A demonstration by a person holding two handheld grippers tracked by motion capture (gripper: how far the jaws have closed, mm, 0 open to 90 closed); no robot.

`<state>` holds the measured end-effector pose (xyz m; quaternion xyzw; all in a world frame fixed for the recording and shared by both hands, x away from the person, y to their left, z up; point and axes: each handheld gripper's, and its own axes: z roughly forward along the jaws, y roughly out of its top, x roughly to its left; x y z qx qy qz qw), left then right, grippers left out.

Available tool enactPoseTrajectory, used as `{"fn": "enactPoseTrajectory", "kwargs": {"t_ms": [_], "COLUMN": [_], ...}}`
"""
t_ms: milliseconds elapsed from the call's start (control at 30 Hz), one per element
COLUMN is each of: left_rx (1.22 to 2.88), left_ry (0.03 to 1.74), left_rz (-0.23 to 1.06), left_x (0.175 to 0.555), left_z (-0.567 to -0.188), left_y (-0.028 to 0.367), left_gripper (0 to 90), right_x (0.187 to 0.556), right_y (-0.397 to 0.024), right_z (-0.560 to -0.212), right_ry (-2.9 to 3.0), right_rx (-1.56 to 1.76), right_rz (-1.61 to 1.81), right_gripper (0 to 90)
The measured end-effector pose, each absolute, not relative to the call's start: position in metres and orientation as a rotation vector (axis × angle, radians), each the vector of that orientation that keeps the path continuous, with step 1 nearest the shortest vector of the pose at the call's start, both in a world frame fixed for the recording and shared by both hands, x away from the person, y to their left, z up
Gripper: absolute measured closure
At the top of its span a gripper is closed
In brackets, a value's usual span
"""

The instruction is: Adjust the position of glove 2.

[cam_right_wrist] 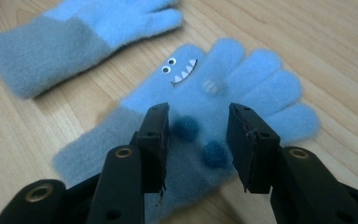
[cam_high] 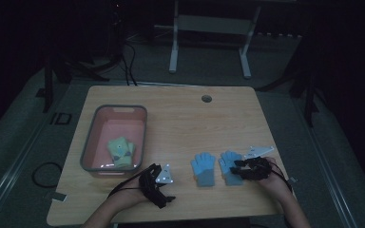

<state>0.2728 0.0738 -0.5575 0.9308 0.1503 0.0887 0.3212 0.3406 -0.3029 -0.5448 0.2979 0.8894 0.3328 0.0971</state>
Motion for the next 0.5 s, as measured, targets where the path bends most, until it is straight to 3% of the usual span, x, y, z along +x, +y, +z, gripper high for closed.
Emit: {"fn": "enactPoseTrajectory", "kwargs": {"t_ms": [333,500], "left_rx": [2.444,2.444], "left_ry": [0.388,0.390], "left_rz": [0.229,0.227], "left_x": [0.272,0.272], "left_z": [-0.557,-0.557], "left_y": [0.073,0.073], "left_gripper": [10.4,10.4], "right_x": [0.331,0.332], "right_y": [-0.292,-0.293], "right_z": [-0.544,-0.544], "right_ry": [2.592,2.574], "right_rx": [0.876,0.955], "right_rz": [0.915,0.945], "right_gripper": [80.0,83.2]}}
